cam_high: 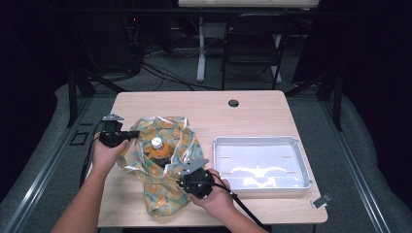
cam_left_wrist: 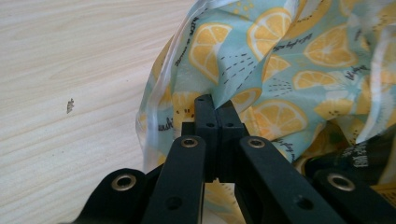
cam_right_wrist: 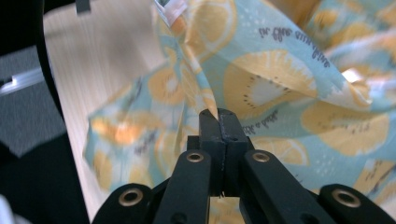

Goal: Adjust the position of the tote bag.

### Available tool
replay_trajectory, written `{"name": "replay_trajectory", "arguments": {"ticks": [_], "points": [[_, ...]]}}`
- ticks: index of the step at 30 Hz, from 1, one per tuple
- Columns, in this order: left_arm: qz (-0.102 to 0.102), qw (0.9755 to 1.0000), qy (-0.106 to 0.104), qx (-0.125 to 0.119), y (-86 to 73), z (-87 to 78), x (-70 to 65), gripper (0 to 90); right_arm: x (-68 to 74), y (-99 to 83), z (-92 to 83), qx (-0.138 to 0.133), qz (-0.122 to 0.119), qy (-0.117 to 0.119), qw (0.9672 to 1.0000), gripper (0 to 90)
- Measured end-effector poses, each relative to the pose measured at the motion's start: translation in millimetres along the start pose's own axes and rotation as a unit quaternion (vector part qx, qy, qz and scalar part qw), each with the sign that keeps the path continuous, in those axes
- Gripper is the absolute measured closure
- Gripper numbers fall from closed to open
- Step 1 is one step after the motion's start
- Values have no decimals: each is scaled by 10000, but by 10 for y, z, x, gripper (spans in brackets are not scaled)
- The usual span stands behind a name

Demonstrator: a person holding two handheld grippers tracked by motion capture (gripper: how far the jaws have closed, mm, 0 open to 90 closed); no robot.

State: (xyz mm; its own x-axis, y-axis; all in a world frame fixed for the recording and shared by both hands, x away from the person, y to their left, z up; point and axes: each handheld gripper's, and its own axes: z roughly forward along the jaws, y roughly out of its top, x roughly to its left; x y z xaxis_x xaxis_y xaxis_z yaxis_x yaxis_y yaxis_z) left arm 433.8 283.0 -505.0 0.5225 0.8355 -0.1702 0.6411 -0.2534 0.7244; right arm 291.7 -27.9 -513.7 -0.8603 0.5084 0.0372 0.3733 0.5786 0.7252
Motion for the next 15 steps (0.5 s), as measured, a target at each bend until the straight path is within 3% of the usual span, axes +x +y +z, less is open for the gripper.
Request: {"name": "replay_trajectory", "arguments": {"ticks": [7,12,15], "points": [[-127,9997,23,204,-19,148,73,900,37,-226,40,425,1,157,9990,900],[-270,9992,-5,302,-41,212,119,900,71,-312,106,555,10,246,9982,900],[-335,9981,91,511,-79,296,135,900,89,-340,171,641,-9,284,9975,900]]}}
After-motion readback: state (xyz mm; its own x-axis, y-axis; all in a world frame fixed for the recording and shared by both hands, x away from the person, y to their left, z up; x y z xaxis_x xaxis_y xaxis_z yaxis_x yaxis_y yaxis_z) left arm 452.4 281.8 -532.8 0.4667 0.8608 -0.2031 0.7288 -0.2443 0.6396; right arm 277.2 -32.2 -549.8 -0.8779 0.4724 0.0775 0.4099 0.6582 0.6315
